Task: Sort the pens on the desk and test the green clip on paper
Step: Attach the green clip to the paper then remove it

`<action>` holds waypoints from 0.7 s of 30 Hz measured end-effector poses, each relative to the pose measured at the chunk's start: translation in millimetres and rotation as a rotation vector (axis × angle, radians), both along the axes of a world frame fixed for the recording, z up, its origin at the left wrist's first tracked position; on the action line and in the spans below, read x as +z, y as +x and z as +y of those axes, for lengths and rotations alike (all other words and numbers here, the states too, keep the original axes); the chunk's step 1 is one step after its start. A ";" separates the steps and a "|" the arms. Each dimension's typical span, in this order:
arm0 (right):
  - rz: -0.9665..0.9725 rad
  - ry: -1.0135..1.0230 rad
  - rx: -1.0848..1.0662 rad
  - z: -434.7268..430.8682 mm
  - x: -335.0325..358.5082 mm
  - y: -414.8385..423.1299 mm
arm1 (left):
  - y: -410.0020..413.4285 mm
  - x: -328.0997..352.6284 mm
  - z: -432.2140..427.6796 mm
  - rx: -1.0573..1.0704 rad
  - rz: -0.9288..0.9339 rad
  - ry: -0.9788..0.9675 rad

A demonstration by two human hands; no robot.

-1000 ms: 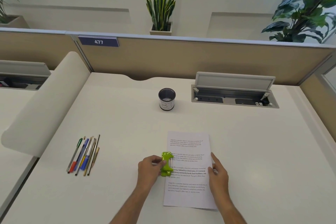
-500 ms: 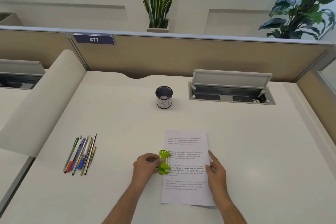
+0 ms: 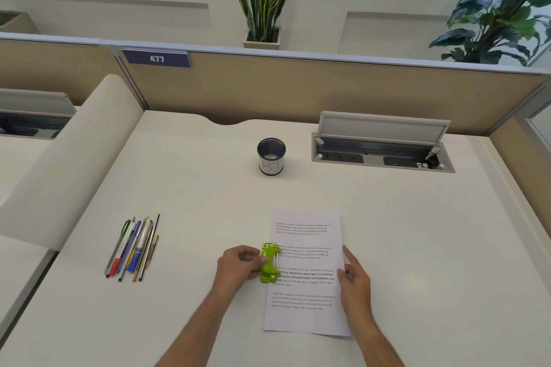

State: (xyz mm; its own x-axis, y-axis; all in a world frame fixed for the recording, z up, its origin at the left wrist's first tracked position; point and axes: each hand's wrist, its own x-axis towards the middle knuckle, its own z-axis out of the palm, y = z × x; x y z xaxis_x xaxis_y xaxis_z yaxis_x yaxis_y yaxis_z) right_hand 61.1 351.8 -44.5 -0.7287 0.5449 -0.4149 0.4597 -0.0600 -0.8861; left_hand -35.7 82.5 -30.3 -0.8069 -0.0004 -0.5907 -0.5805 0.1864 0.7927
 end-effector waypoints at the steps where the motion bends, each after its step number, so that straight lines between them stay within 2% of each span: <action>1: 0.000 0.000 0.000 0.2 -0.6 0.0 | -0.8 0.5 0.4 -0.006 0.000 -0.012; 12: 0.009 0.018 -0.003 -0.7 -3.1 2.7 | -6.7 8.3 5.8 -0.086 0.018 -0.168; 21: 0.015 0.007 -0.001 0.5 -7.8 2.4 | -19.4 15.2 4.9 -0.160 -0.020 -0.210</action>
